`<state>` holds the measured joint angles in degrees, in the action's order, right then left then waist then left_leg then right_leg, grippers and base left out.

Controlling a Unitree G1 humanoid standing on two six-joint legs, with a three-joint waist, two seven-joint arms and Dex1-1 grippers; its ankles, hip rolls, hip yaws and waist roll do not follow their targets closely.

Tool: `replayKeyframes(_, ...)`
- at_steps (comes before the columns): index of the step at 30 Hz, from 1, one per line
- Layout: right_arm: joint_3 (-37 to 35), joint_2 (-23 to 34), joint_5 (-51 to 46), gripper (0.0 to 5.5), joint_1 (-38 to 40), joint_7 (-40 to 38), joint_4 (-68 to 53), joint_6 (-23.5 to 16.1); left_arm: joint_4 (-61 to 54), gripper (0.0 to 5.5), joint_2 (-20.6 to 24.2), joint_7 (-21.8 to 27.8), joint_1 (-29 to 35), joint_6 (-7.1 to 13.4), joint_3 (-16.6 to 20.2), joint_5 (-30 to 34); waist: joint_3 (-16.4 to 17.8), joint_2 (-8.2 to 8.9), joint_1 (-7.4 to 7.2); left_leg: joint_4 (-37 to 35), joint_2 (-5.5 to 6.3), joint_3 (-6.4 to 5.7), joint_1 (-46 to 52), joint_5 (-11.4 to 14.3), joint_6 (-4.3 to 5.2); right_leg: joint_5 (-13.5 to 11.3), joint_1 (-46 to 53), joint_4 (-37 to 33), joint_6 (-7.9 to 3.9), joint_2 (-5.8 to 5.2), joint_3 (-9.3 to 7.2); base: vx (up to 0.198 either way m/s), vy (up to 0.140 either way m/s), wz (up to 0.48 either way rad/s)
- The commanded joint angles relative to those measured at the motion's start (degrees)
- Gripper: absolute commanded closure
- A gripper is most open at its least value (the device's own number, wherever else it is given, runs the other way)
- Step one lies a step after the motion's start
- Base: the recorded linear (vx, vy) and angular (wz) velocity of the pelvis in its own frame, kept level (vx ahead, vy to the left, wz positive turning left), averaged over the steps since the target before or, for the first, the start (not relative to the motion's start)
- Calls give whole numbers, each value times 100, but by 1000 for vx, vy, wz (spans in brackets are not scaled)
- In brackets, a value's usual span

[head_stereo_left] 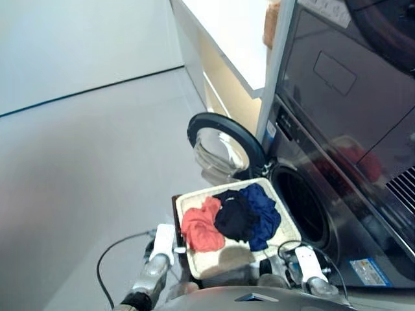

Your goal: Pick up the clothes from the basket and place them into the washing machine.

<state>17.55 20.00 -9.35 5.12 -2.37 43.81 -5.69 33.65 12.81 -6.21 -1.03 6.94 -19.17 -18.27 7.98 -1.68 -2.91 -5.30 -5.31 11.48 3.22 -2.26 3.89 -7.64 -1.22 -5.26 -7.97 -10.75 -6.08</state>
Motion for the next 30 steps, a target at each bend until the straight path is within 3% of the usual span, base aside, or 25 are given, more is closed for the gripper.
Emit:
replayKeyframes(1, 194, 165, -87, 0, -651, -130, -775, -267, -334, 0, 227, -228, 683, 239, -176, -340, 587, 156, 50, 30, -167, -108, -14, -37, 172, 210, 136, 26, -309, -273, -54, -101, 3, -115)
replayKeyframes(5, 274, 287, -196, 0, -948, -296, -1841, -384, -610, 0, 218, -442, 1112, 233, -394, -450, 934, 207, 42, 88, -190, -77, -292, -149, 162, 127, -187, 57, -273, -240, 88, -100, -15, -161)
replayKeyframes(11, 366, 374, -162, 0, -1451, -697, -3148, -561, -556, 0, 88, -887, 1828, 268, -653, -325, 1470, 352, -27, 612, -269, -146, -1106, -121, 179, 86, -934, 393, -188, -168, 246, -96, -49, -93)
replayKeyframes(13, 379, 365, -114, 0, -1530, -761, -3306, -583, -502, 0, 53, -965, 1925, 268, -677, -243, 1526, 364, -40, 707, -286, -145, -1269, -108, 188, 99, -1083, 471, -180, -160, 260, -81, -54, -44)
replayKeyframes(14, 411, 354, -53, 0, -1755, -928, -3626, -673, -442, 0, -5, -1199, 2182, 284, -704, 16, 1717, 397, -75, 937, -314, -170, -1608, -76, 208, 118, -1394, 639, -154, -137, 332, -118, -61, -3)
replayKeyframes(19, 530, 364, 222, 0, -2229, -1239, -4152, -734, -16, 0, -186, -1600, 2616, 292, -621, -32, 2035, 412, -149, 1291, -318, -173, -2234, -19, 234, 173, -2080, 1027, -126, -37, 429, -85, -30, -6)
replayKeyframes(25, 684, 258, 280, 0, -2713, -1464, -4358, -793, 329, 0, -244, -1921, 2999, 223, -516, 10, 2181, 409, -216, 1686, -390, -228, -3004, 45, 248, 264, -2949, 1517, -92, 82, 481, -83, -35, -27)
replayKeyframes(30, 754, 229, 247, 0, -2807, -1550, -4372, -823, 587, 0, -280, -2107, 3270, 156, -434, -49, 2181, 392, -245, 1927, -452, -320, -3407, 116, 252, 354, -3342, 1795, -72, 95, 475, 0, 0, 0)
